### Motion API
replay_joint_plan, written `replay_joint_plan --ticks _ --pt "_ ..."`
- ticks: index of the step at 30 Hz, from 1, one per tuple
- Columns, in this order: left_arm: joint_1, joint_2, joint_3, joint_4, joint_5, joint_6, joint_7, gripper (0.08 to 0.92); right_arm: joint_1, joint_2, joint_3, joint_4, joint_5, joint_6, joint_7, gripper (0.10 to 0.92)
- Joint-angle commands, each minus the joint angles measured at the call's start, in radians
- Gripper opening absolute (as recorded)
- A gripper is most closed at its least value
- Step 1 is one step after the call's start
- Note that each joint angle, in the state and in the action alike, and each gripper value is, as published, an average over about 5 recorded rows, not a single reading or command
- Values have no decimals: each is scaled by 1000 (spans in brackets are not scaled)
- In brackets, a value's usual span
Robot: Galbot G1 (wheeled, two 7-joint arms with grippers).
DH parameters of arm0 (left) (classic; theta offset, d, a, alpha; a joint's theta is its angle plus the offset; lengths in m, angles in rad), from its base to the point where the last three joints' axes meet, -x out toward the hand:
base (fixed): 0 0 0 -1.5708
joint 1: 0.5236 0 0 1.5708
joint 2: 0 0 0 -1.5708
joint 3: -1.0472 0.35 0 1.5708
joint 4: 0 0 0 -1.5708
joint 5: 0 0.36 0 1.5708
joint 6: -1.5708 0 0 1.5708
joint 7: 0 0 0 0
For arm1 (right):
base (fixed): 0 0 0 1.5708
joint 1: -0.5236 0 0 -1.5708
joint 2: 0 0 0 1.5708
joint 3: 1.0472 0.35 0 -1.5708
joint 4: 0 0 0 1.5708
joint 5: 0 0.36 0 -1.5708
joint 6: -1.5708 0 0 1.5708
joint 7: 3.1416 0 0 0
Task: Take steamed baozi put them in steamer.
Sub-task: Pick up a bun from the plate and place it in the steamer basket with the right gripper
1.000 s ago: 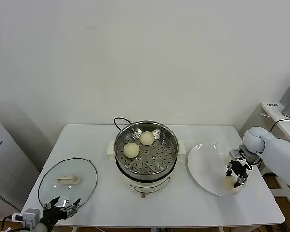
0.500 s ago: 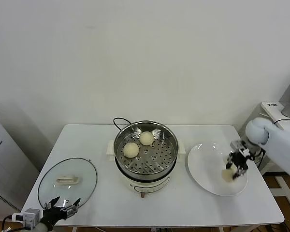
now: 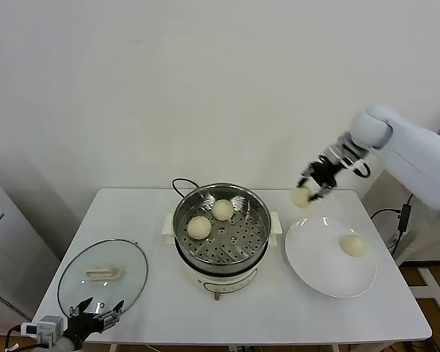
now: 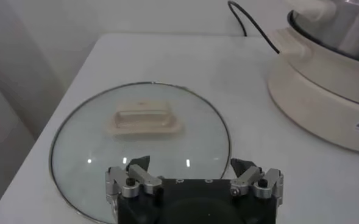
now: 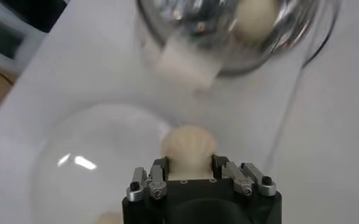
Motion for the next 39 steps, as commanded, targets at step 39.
replay_joint_plan --ticks 39 --pt "4 0 -2 4 1 -7 2 823 -144 274 -133 278 -222 454 -11 460"
